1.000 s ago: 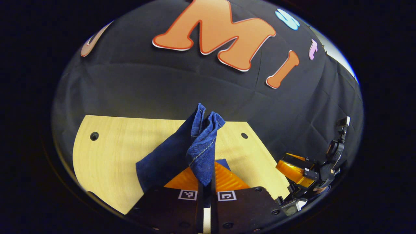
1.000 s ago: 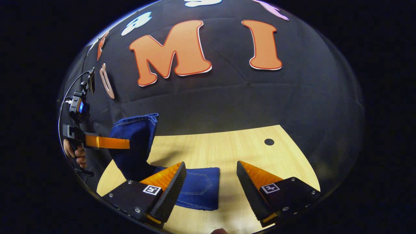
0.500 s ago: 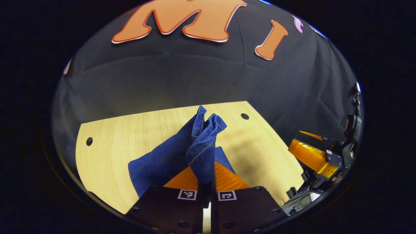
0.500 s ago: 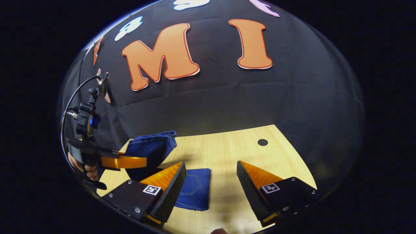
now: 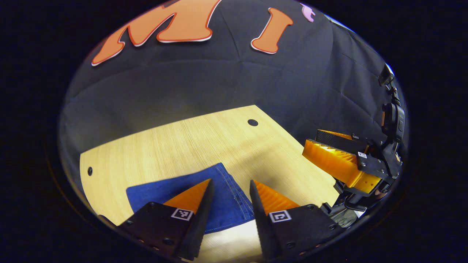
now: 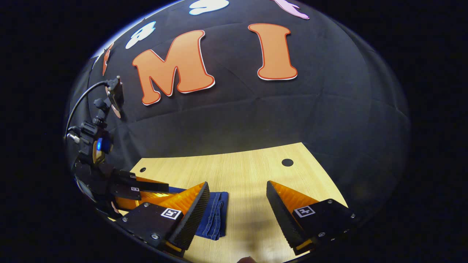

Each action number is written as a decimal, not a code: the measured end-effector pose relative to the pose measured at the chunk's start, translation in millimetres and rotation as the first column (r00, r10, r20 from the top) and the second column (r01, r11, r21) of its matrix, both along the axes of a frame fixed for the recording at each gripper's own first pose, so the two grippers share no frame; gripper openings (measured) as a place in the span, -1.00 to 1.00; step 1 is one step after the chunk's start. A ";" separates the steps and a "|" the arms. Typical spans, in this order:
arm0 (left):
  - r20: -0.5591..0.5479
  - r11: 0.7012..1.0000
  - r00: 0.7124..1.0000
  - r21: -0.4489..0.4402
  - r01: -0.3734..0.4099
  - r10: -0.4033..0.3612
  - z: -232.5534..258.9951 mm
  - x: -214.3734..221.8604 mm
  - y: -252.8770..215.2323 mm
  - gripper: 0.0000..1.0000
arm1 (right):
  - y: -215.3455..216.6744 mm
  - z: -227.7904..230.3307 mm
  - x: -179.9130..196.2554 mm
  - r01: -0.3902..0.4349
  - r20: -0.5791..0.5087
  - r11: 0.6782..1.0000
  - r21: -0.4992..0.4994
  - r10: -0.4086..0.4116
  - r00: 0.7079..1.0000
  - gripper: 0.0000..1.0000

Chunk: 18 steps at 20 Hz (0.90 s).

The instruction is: Grasp the waist and the cuffs of the jeans and fold them to make the two legs overlap; first hold the waist and fold one-third of the jeans toward the cuffs, then hold the cuffs and fold the remaining one-third in the same direction to finish folding.

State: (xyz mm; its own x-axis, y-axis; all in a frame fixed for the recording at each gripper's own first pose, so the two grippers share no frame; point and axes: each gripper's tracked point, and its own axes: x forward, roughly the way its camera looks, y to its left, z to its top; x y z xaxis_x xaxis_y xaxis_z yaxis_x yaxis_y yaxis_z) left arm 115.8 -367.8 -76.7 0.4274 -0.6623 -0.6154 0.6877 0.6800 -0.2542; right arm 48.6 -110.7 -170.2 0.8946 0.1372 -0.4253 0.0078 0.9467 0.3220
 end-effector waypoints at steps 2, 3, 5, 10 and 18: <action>0.058 0.999 0.998 0.001 -0.032 0.032 14.9 8.7 11.6 0.44 | 2.5 6.0 0.6 0.001 0.015 1.000 -0.006 -0.001 1.000 0.93; 0.084 0.999 0.995 -0.005 -0.049 0.049 24.0 11.6 17.8 0.46 | 4.0 10.3 1.3 0.001 0.029 1.000 -0.017 -0.001 1.000 0.93; 0.147 0.995 0.984 -0.028 -0.097 0.100 43.5 18.3 33.4 0.57 | 11.3 22.8 7.0 0.002 0.063 0.999 -0.050 0.001 0.998 0.93; 0.319 0.959 0.904 -0.099 -0.267 0.285 103.4 32.3 92.4 0.82 | 26.1 60.3 11.1 -0.006 0.179 0.995 -0.103 0.025 0.984 0.93; 0.526 0.851 0.670 -0.291 -0.436 0.524 188.8 1.4 175.1 0.82 | 72.3 139.5 13.3 -0.037 0.357 0.991 -0.130 0.081 0.930 0.91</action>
State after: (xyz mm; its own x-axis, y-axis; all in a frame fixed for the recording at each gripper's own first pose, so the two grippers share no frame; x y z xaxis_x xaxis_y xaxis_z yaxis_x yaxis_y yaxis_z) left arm 117.2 -192.7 112.1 0.9448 -0.3190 -0.0743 0.3168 0.9477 -0.0397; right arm 62.0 -38.3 -30.7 0.9824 0.1629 -0.0916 -0.1448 0.9734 0.1775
